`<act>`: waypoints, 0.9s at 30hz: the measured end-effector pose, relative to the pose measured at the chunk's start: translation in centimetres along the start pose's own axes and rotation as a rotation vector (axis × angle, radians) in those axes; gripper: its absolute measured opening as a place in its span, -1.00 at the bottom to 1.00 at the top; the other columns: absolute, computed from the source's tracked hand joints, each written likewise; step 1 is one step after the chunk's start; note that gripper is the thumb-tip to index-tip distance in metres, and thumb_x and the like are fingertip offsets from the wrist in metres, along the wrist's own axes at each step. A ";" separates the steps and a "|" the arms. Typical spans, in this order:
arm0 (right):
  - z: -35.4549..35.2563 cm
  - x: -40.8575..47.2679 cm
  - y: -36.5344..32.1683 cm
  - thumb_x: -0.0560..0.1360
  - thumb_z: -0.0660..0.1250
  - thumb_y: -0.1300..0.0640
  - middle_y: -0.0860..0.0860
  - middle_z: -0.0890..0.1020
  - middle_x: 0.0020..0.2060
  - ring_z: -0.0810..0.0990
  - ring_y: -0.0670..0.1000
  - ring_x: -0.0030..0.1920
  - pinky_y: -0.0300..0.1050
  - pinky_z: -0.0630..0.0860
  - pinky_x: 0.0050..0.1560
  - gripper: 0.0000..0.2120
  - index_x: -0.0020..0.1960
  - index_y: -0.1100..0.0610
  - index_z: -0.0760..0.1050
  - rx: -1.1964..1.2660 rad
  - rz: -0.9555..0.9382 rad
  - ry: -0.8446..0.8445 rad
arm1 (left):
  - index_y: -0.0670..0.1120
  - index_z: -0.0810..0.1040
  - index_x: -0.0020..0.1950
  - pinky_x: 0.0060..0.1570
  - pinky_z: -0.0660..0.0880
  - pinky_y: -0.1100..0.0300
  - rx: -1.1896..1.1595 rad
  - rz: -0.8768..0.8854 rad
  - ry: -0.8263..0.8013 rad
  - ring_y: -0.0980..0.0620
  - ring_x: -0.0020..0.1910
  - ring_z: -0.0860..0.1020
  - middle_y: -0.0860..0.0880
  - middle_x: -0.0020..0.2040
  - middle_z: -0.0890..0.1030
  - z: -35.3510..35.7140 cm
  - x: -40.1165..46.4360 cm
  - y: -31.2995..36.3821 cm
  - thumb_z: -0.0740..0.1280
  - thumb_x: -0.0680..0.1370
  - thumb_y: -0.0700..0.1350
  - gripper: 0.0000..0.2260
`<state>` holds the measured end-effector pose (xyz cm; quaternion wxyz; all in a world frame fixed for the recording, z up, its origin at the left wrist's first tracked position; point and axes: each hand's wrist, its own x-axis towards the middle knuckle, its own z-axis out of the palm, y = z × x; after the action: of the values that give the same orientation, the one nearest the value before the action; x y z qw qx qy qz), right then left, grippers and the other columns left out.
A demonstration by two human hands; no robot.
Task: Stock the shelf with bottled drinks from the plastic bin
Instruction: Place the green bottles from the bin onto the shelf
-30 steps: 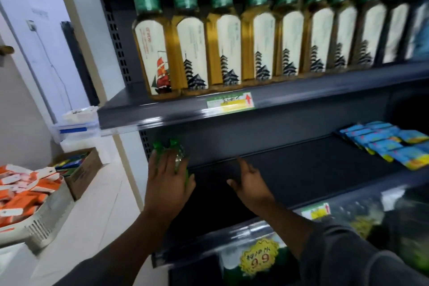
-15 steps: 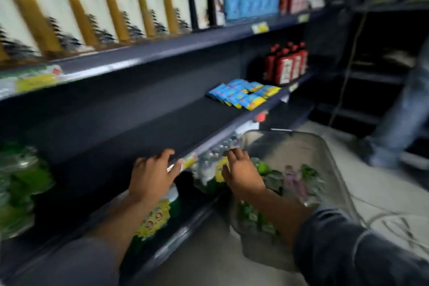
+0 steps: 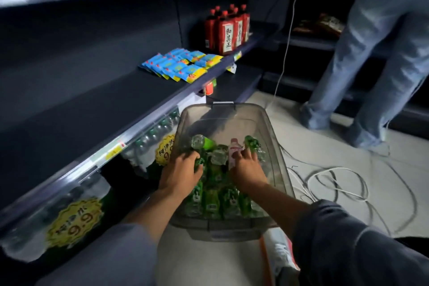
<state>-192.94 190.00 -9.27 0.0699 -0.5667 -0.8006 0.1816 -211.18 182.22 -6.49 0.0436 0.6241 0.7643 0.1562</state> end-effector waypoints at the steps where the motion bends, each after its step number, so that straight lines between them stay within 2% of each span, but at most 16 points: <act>1: 0.7 0.3 0.2 0.59 0.28 0.04 0.23 0.15 0.55 0.15 0.32 0.50 0.22 0.29 0.45 -0.32 0.60 0.14 0.06 0.003 0.011 -0.030 | 0.08 0.50 0.31 -0.14 0.58 0.08 -0.005 -0.021 -0.049 -0.04 0.02 0.62 0.01 0.13 0.63 0.8 0.3 0.1 0.28 0.61 0.10 -0.71; 4: 2.7 1.0 0.0 0.60 0.25 0.10 0.28 0.09 0.57 0.05 0.32 0.56 0.23 0.15 0.52 -0.33 0.61 0.19 0.04 0.012 0.005 -0.111 | 0.06 0.42 0.38 -0.07 0.55 0.05 0.010 -0.079 -0.153 -0.13 0.11 0.59 -0.07 0.21 0.56 3.0 0.9 0.5 0.29 0.61 0.04 -0.66; 7: 4.6 1.7 -0.9 0.60 0.29 0.10 0.28 0.10 0.58 0.03 0.30 0.57 0.17 0.05 0.55 -0.31 0.61 0.25 0.05 0.001 -0.093 -0.159 | 0.01 0.40 0.40 0.04 0.53 -0.02 0.022 -0.113 -0.225 -0.20 0.19 0.55 -0.14 0.27 0.51 4.9 1.6 0.6 0.28 0.62 -0.06 -0.66; 8: 5.3 2.2 -1.3 0.60 0.30 0.10 0.27 0.16 0.56 0.09 0.29 0.55 0.15 0.08 0.53 -0.33 0.60 0.26 0.08 0.007 -0.122 -0.183 | -0.01 0.40 0.41 0.06 0.52 -0.04 0.024 -0.137 -0.259 -0.22 0.19 0.55 -0.17 0.27 0.51 5.7 2.1 0.3 0.26 0.62 -0.11 -0.66; 10: 6.8 3.3 -1.9 0.58 0.33 0.10 0.25 0.34 0.46 0.30 0.26 0.46 0.10 0.27 0.45 -0.41 0.53 0.24 0.25 0.053 -0.118 -0.276 | -0.05 0.41 0.36 0.12 0.54 -0.10 0.014 -0.183 -0.311 -0.25 0.17 0.56 -0.21 0.22 0.53 7.4 2.9 -0.4 0.20 0.62 -0.19 -0.70; 13: 8.7 4.3 -2.6 0.53 0.42 0.01 0.26 0.50 0.32 0.50 0.24 0.32 0.05 0.47 0.28 -0.46 0.42 0.22 0.42 0.057 -0.085 -0.461 | -0.11 0.43 0.33 0.27 0.45 -0.18 0.031 -0.236 -0.337 -0.28 0.24 0.51 -0.26 0.27 0.51 9.8 3.8 -1.0 0.05 0.68 -0.19 -0.73; 16: 9.6 5.2 -2.7 0.51 0.41 -0.12 0.25 0.52 0.31 0.52 0.24 0.30 0.07 0.49 0.25 -0.37 0.43 0.24 0.40 0.008 -0.073 -0.554 | -0.11 0.36 0.47 0.36 0.34 -0.18 0.113 -0.250 -0.358 -0.31 0.41 0.34 -0.32 0.37 0.45 11.6 4.9 -0.8 -0.02 0.72 -0.15 -0.64; 19: 9.9 6.0 -2.7 0.46 0.42 -0.26 0.22 0.50 0.34 0.58 0.25 0.23 0.12 0.61 0.11 -0.16 0.52 0.22 0.23 -0.043 -0.067 -0.571 | 0.05 0.23 0.54 0.31 0.38 -0.15 0.191 -0.276 -0.487 -0.30 0.48 0.22 -0.26 0.36 0.48 12.4 6.1 -0.8 0.04 0.68 -0.16 -0.59; 20: 9.8 6.1 -2.7 0.44 0.43 -0.28 0.22 0.47 0.37 0.56 0.26 0.26 0.15 0.63 0.09 -0.09 0.56 0.16 0.15 -0.055 -0.065 -0.584 | 0.07 0.21 0.55 0.30 0.39 -0.15 0.223 -0.265 -0.532 -0.30 0.49 0.21 -0.24 0.37 0.47 12.6 6.4 -1.0 0.05 0.68 -0.14 -0.58; 22: 9.8 6.0 -2.8 0.42 0.45 -0.29 0.24 0.37 0.45 0.41 0.29 0.40 0.20 0.59 0.17 -0.03 0.60 0.06 0.06 -0.075 -0.076 -0.603 | 0.06 0.25 0.54 0.33 0.38 -0.14 0.290 -0.253 -0.584 -0.29 0.49 0.19 -0.23 0.42 0.41 12.9 6.5 -1.3 0.08 0.67 -0.09 -0.59; 24: 9.6 5.7 -2.8 0.42 0.46 -0.29 0.24 0.31 0.48 0.29 0.28 0.49 0.21 0.46 0.32 -0.05 0.61 0.01 0.06 -0.102 -0.096 -0.605 | 0.03 0.36 0.48 0.38 0.34 -0.14 0.336 -0.247 -0.596 -0.29 0.49 0.15 -0.26 0.46 0.29 13.0 6.3 -1.2 0.13 0.67 -0.05 -0.64; 27: 9.8 5.3 -2.6 0.39 0.47 -0.32 0.18 0.32 0.50 0.19 0.23 0.54 0.22 0.33 0.40 -0.03 0.60 -0.02 0.07 -0.092 -0.100 -0.587 | -0.02 0.41 0.45 0.42 0.30 -0.13 0.324 -0.271 -0.584 -0.29 0.49 0.12 -0.26 0.47 0.23 12.8 5.9 -0.9 0.13 0.68 -0.04 -0.66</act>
<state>-200.19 192.15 -17.89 -0.1814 -0.4524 -0.8209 0.2977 -209.95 190.08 -18.08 0.1810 0.5341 0.8103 -0.1593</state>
